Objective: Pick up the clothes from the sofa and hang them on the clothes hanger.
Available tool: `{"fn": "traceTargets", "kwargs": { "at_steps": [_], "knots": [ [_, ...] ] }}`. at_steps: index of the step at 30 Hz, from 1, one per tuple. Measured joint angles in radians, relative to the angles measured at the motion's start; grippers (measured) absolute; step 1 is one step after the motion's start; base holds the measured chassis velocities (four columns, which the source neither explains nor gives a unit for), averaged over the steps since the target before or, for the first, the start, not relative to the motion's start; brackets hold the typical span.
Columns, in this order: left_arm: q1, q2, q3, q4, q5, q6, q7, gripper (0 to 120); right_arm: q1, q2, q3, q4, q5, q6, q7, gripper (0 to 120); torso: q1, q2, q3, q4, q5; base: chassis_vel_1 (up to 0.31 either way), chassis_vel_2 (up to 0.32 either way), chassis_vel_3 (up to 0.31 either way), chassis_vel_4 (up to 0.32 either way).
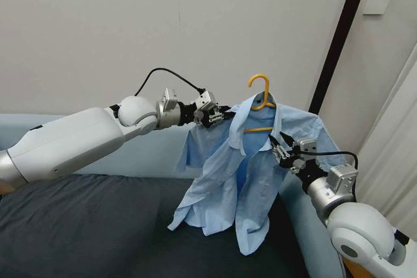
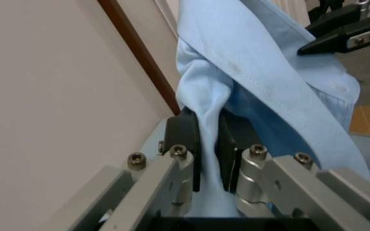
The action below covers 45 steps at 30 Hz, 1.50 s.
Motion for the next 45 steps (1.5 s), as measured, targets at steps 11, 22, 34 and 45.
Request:
{"fn": "traceTargets", "kwargs": {
  "at_steps": [11,22,34,45],
  "knots": [
    [-0.09,-0.034,0.037,0.027,-0.076,0.017,0.01,7,0.054,-0.117,0.0,0.031,-0.034,-0.033,-0.008,0,0.0,0.0,0.0,-0.0001,0.0001,0.0,0.0,0.0,0.0],
    [-0.251,-0.12,0.115,0.076,-0.156,0.025,0.035,7,0.151,-0.261,-0.003,0.09,-0.078,-0.093,-0.041,0,0.0,0.0,0.0,-0.0002,0.0002,0.0,0.0,0.0,0.0],
    [-0.241,-0.108,0.102,0.056,-0.163,0.023,0.031,7,0.127,-0.284,0.017,0.138,-0.048,-0.074,-0.043,0,0.0,0.0,0.0,-0.0002,0.0001,0.0,0.0,0.0,0.0],
    [-0.198,-0.064,0.058,0.098,-0.13,-0.004,0.042,7,0.069,-0.361,0.056,0.265,-0.001,-0.033,-0.077,40,0.0,0.0,0.0,0.0,-0.0002,0.0,0.0,0.0,0.0]
  ]
}}
